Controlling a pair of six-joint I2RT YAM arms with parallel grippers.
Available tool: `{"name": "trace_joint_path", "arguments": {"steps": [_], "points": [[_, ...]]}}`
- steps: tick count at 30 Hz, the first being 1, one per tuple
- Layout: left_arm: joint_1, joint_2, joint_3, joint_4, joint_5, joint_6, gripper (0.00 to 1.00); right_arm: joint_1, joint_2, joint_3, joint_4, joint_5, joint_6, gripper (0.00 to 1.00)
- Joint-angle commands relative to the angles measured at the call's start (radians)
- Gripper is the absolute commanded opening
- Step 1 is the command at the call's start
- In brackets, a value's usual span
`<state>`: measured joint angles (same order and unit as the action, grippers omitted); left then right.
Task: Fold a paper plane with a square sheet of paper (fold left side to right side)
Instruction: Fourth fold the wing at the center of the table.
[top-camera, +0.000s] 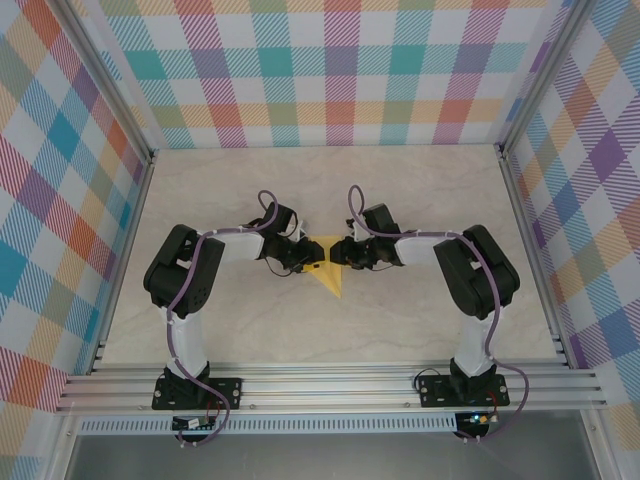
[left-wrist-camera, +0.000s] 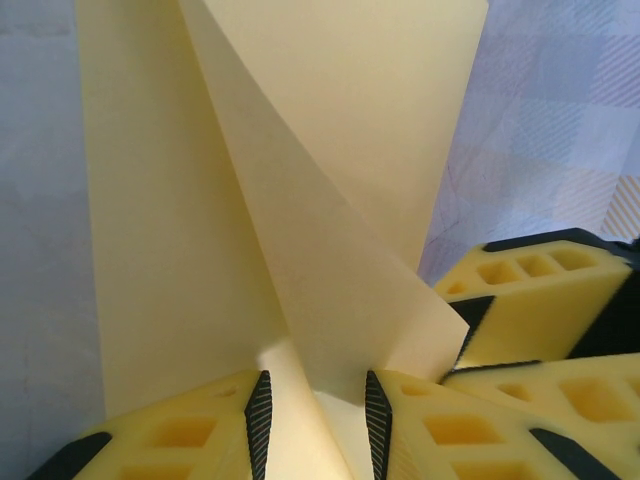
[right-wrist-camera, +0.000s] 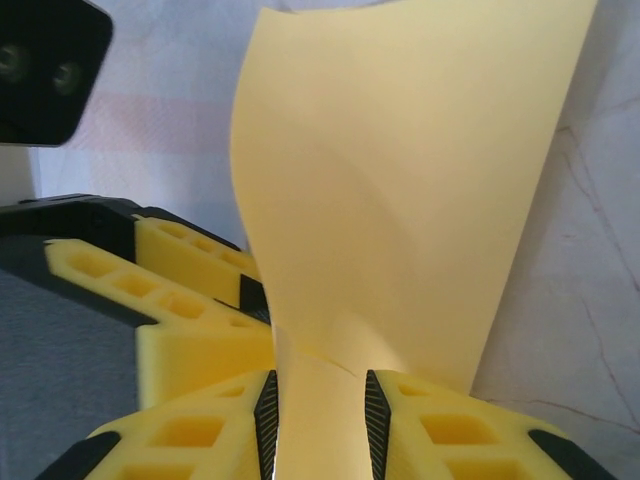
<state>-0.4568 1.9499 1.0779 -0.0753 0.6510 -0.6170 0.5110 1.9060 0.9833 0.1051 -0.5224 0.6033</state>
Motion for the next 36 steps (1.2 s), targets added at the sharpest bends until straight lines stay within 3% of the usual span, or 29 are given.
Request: {"name": "trace_joint_path", "arguments": {"steps": [1,12,17,20,36], "points": [[-0.013,0.01,0.005,-0.016,-0.011,0.004,0.32,-0.002,0.023,0.028,0.028,-0.05,0.012,0.29],[-0.013,0.01,0.004,-0.017,-0.011,0.004,0.32,-0.002,0.03,0.026,0.068,-0.095,0.024,0.25],[-0.013,0.01,0.002,-0.017,-0.013,0.005,0.32,-0.002,0.028,0.023,0.066,-0.092,0.019,0.14],[-0.013,0.007,-0.001,-0.018,-0.017,0.005,0.32,-0.001,0.018,0.022,0.046,-0.076,0.005,0.0],[-0.013,0.005,-0.002,-0.021,-0.02,0.009,0.35,-0.018,-0.039,-0.006,-0.046,0.028,-0.054,0.0]]}}
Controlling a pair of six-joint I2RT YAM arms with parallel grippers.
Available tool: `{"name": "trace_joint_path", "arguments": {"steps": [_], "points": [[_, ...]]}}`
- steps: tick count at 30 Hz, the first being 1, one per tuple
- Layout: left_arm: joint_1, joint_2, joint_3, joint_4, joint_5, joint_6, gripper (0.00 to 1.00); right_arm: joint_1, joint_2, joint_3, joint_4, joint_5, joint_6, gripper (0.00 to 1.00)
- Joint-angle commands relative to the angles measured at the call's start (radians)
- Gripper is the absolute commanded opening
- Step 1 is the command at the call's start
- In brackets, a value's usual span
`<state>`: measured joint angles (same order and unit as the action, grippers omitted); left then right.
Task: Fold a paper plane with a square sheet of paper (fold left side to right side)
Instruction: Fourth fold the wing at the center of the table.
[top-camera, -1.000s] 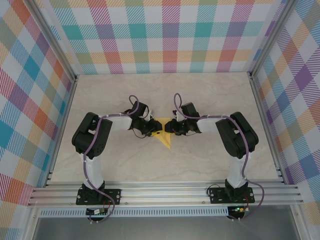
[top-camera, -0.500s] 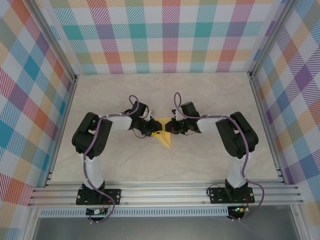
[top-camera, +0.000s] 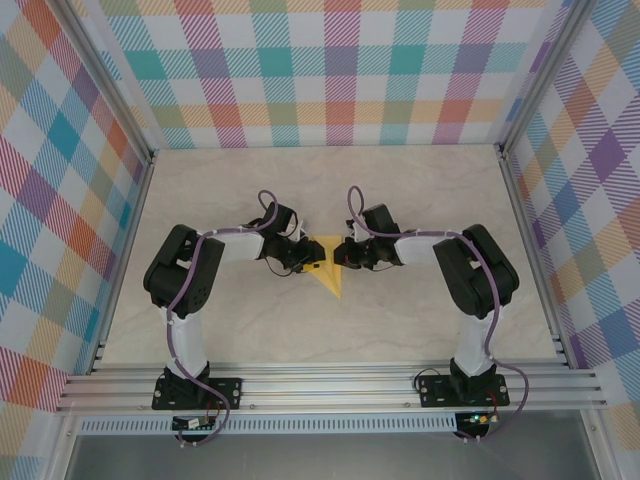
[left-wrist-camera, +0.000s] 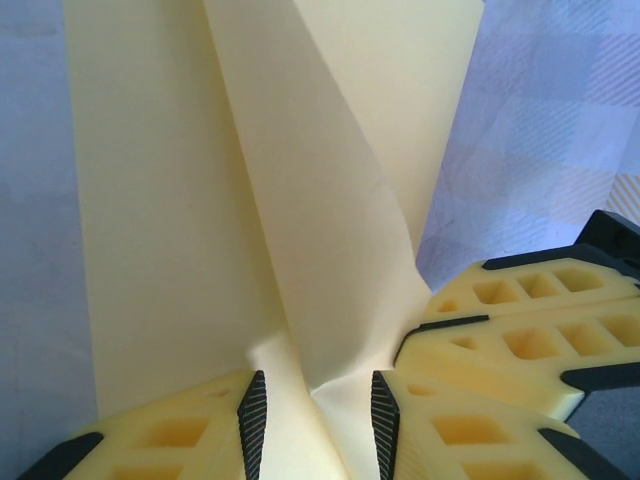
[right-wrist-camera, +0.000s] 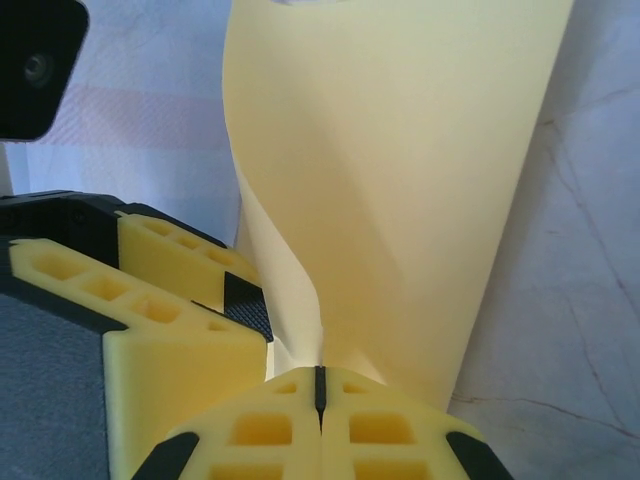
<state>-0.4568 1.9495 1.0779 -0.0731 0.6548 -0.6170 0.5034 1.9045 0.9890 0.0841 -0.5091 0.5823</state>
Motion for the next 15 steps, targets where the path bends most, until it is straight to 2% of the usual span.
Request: {"name": "trace_joint_path", "arguments": {"steps": [1,15], "points": [[-0.013,0.006,-0.003,-0.025,-0.023,0.008,0.35,-0.011,-0.038,-0.012,-0.029,0.019,-0.035,0.0],[-0.013,0.007,-0.001,-0.028,-0.023,0.009,0.35,-0.014,-0.041,-0.014,-0.087,0.054,-0.083,0.0]]}}
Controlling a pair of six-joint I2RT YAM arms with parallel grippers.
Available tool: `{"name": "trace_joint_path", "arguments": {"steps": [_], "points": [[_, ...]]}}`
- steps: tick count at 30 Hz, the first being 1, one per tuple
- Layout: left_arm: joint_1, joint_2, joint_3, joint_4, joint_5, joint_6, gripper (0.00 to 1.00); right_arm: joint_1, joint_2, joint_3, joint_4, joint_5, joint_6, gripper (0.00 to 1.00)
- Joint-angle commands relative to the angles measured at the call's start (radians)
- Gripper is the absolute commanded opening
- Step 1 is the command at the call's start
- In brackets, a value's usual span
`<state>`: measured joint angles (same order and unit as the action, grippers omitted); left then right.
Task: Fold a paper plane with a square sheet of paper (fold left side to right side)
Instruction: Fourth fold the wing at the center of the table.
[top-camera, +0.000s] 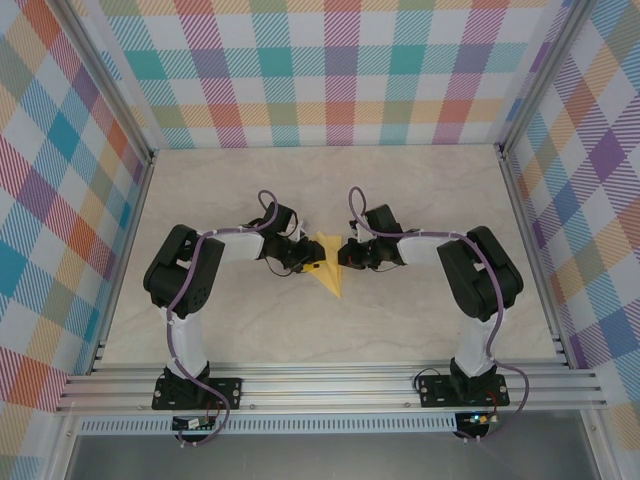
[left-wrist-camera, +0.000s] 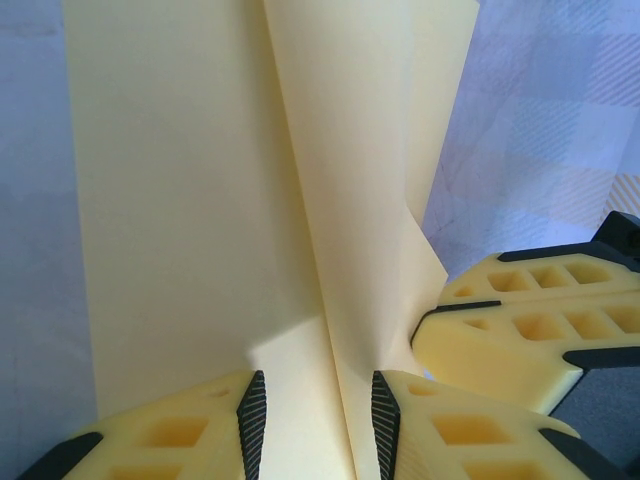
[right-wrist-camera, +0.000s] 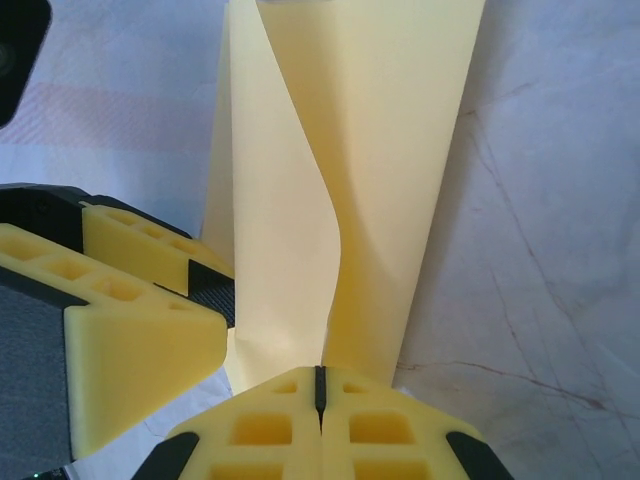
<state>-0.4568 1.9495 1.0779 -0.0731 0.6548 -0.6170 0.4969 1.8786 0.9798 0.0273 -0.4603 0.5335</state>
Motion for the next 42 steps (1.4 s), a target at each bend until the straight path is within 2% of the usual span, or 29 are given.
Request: {"name": "trace_joint_path", "arguments": {"steps": [1,29,38,42], "points": [[-0.013,0.008,-0.001,-0.027,-0.023,0.008,0.35,-0.008,-0.01,0.0,-0.033,0.006,-0.037,0.0],[-0.012,0.0,0.009,-0.027,-0.01,0.01,0.35,-0.007,0.047,0.036,-0.108,0.044,-0.068,0.0],[-0.013,-0.095,0.057,-0.105,0.013,0.046,0.41,-0.005,0.079,0.043,-0.133,0.042,-0.072,0.0],[-0.013,-0.138,0.065,-0.136,0.021,0.052,0.39,-0.007,0.082,0.042,-0.133,0.047,-0.073,0.0]]}}
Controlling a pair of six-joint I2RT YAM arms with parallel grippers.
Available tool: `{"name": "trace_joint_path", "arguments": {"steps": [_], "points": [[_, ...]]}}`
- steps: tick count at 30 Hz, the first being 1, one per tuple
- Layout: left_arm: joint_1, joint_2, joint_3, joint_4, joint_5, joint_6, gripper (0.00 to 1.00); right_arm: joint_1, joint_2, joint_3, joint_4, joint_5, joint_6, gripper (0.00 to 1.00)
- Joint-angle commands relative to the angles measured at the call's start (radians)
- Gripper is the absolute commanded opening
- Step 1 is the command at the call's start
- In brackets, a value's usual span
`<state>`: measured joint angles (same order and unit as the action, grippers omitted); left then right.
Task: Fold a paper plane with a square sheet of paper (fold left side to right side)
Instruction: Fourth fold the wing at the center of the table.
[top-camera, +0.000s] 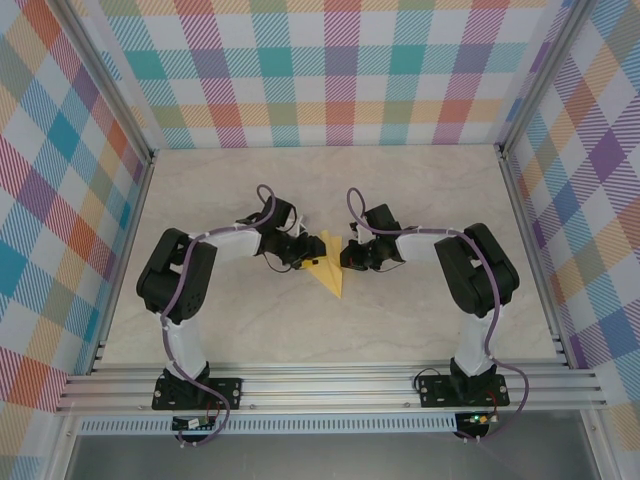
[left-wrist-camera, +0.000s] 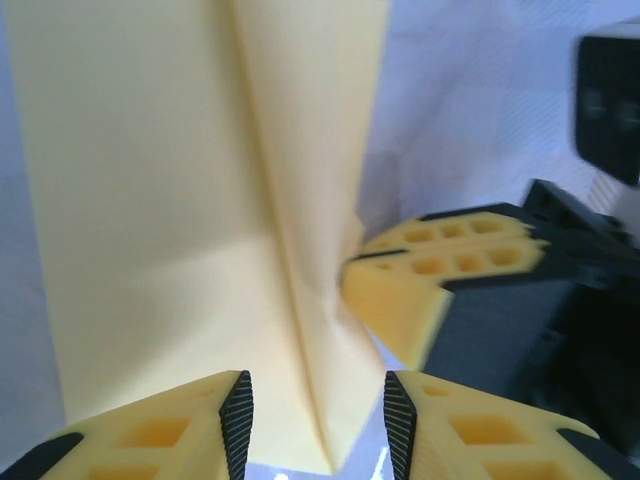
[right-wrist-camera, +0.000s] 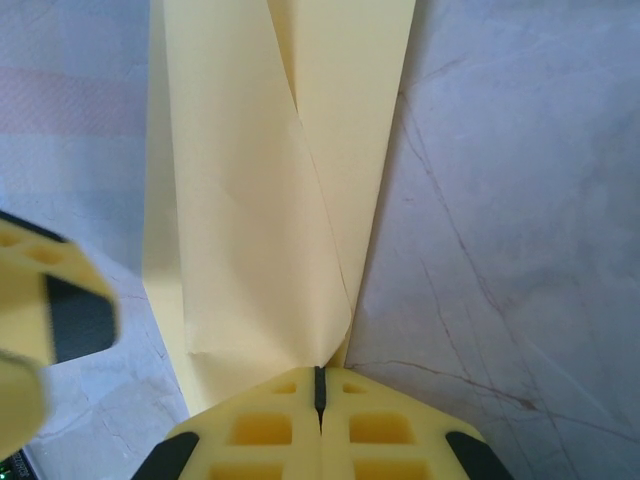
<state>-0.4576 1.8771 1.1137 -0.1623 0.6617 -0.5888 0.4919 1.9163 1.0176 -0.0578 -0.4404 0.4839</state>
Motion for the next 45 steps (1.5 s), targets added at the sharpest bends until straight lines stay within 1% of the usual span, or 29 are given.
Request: {"name": "trace_joint_path", "arguments": {"steps": [1,4,9,13,23,28,43,45], "points": [[-0.013,-0.074,0.028,-0.043,0.025,0.016,0.37,0.0,0.046,0.004,-0.051,0.028,-0.025,0.0],[-0.022,-0.074,0.017,0.0,0.059,-0.027,0.32,0.0,0.046,0.005,-0.053,0.031,-0.028,0.0],[-0.03,-0.023,0.026,0.084,0.08,-0.115,0.31,0.002,0.051,0.01,-0.055,0.025,-0.031,0.0],[-0.036,0.034,0.062,0.099,0.082,-0.144,0.3,0.006,0.054,0.013,-0.061,0.031,-0.036,0.0],[-0.042,0.133,0.121,0.078,0.054,-0.137,0.3,0.014,0.056,0.027,-0.082,0.041,-0.049,0.0],[-0.042,0.167,0.142,0.026,0.016,-0.11,0.29,0.016,0.055,0.028,-0.086,0.045,-0.052,0.0],[-0.042,0.196,0.126,0.014,-0.005,-0.104,0.29,0.016,0.045,0.05,-0.084,0.045,-0.053,0.0],[-0.042,0.197,0.116,0.012,-0.012,-0.105,0.29,0.015,0.033,0.057,-0.08,0.042,-0.05,0.02]]}}
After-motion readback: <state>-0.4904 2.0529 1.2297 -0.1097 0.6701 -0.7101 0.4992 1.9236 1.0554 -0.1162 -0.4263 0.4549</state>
